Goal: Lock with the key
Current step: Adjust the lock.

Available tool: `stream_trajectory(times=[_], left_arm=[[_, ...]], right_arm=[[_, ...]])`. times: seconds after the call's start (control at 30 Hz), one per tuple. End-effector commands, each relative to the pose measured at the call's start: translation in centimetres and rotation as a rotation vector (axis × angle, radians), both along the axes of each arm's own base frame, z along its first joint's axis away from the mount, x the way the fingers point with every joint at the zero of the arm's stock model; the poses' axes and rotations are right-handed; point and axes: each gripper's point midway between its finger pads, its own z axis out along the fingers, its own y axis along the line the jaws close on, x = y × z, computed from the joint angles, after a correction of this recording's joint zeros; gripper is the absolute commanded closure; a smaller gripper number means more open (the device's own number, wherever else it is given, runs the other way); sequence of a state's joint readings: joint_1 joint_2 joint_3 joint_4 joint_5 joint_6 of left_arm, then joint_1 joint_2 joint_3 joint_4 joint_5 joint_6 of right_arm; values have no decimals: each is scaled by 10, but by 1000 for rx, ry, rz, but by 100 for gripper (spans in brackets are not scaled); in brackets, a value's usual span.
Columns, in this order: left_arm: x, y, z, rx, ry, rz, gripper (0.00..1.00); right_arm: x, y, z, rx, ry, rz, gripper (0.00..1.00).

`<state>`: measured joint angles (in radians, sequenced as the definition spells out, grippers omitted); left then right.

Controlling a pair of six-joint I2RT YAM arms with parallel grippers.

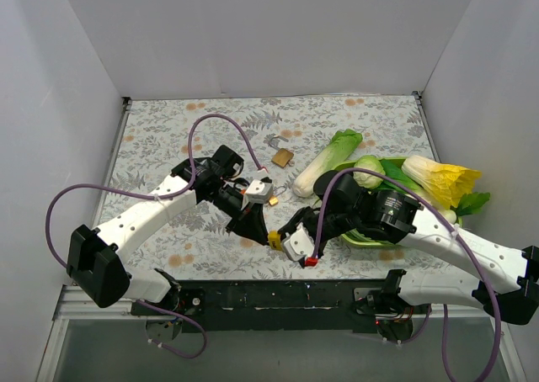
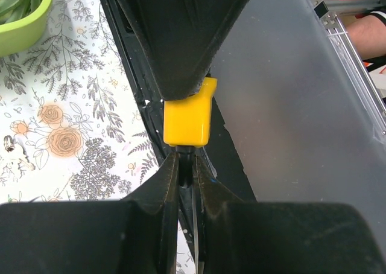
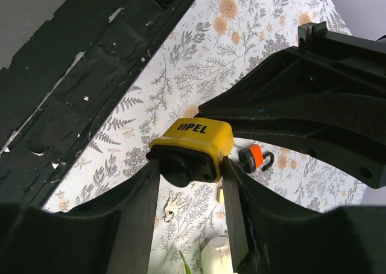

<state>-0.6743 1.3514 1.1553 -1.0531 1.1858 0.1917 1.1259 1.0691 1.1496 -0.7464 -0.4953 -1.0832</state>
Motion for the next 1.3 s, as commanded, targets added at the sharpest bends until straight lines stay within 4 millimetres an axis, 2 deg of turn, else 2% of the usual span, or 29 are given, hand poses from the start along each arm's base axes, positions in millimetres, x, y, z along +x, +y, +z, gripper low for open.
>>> stream_trajectory(times=[0.0,0.07,0.23,0.43,0.6,0.63,0.77,0.8,0.9,1.03,1.07,1.23,1.27], left_arm=[[-3,-11,25,-117,-33,-42,100],[-4,-10,25,-115,-40,-43,100],[-6,-9,24,-120,-60,-52,100],[-9,-16,26,-124,-44,-70,100],[-11,-20,32,-141,-34,-75,100],[-13,-21,33,-145,-37,-80,100],[-16,-22,34,-154,-31,-88,100],[-17,-22,35,-158,-29,-92,100],[-19,-22,35,-155,-29,-93,100],[-22,-16,28,-131,-41,-94,100],[-22,-15,26,-135,-57,-102,100],[-24,-9,16,-104,-73,-98,100],[-23,-9,16,-104,-80,-98,100]], right_arm=[[-1,10,11,53,-17,23,53],[-2,9,10,45,-10,25,59],[-3,7,8,38,-20,36,63],[-4,13,11,44,-1,44,67],[-6,17,3,45,25,48,74],[-6,17,1,47,28,49,76],[-7,19,-3,53,39,49,98],[-7,21,-2,59,39,50,99],[-7,21,-1,60,44,49,99],[-7,17,3,52,45,38,89],[-7,15,6,54,39,32,81],[-7,5,7,35,21,19,74],[-7,2,5,25,20,17,69]])
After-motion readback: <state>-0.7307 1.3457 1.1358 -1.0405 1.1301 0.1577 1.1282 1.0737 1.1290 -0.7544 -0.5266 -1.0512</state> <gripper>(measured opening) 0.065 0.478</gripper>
